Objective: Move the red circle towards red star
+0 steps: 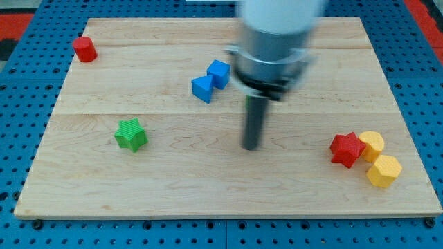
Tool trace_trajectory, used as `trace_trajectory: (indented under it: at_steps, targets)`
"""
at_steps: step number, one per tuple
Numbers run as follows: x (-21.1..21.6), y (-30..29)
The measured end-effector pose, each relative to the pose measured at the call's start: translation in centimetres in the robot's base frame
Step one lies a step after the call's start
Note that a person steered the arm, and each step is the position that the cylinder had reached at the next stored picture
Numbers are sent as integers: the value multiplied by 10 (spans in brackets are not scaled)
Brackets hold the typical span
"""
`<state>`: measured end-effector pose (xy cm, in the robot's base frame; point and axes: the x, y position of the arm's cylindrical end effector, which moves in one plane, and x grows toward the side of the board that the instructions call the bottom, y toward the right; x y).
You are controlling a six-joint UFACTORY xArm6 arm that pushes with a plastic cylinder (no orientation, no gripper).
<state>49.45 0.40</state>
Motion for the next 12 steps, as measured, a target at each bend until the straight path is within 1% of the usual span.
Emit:
trace_trajectory:
  at_steps: [1,2,3,4,5,6,7,8,9,10,11,12]
  targets:
    - [-23,-148]
    - [-107,-202]
    - [-182,-200]
    - [-256,-253]
    - [-256,-308]
    - [-196,-258]
    - [-150,-189]
    - [-89,-160]
    - [-33,-104]
    - [-6,-112]
    - [-15,-162]
    - [11,-144]
